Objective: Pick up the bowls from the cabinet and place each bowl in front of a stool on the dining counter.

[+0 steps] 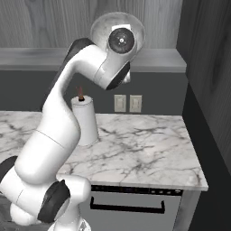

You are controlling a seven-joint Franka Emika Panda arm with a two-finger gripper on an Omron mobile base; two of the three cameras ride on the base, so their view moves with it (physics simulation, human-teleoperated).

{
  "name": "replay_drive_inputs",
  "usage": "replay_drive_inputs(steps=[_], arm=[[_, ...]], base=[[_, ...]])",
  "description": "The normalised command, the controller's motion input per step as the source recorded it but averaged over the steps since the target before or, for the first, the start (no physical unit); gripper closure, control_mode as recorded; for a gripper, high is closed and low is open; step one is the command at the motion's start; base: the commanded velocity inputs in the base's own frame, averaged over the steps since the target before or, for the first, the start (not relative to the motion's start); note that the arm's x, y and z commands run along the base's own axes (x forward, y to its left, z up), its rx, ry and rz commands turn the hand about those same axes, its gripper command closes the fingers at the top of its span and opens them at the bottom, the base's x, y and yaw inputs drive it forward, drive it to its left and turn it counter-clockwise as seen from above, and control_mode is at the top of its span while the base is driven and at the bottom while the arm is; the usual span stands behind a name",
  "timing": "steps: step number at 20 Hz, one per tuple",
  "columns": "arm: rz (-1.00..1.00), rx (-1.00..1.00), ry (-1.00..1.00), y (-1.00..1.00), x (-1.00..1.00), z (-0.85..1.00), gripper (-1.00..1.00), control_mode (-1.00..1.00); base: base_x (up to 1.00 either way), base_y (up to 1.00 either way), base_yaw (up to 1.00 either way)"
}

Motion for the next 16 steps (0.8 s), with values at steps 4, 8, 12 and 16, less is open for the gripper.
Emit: replay_drive_inputs(steps=[4,8,12,16], arm=[[0.00,0.00,0.00,-0.45,-1.00,0.00,1.00,-1.00],[0.00,-0.02,0.00,-0.47,-1.00,0.00,1.00,-1.00],[0.00,-0.13,0.02,-0.18,-1.00,0.00,1.00,-1.00],[0.00,-0.24,0.03,-0.14,-1.00,-0.16,1.00,-1.00]], base=[[0.00,0.00,0.00],[0.00,0.00,0.00],[0.00,0.00,0.00],[0.00,0.00,0.00]])
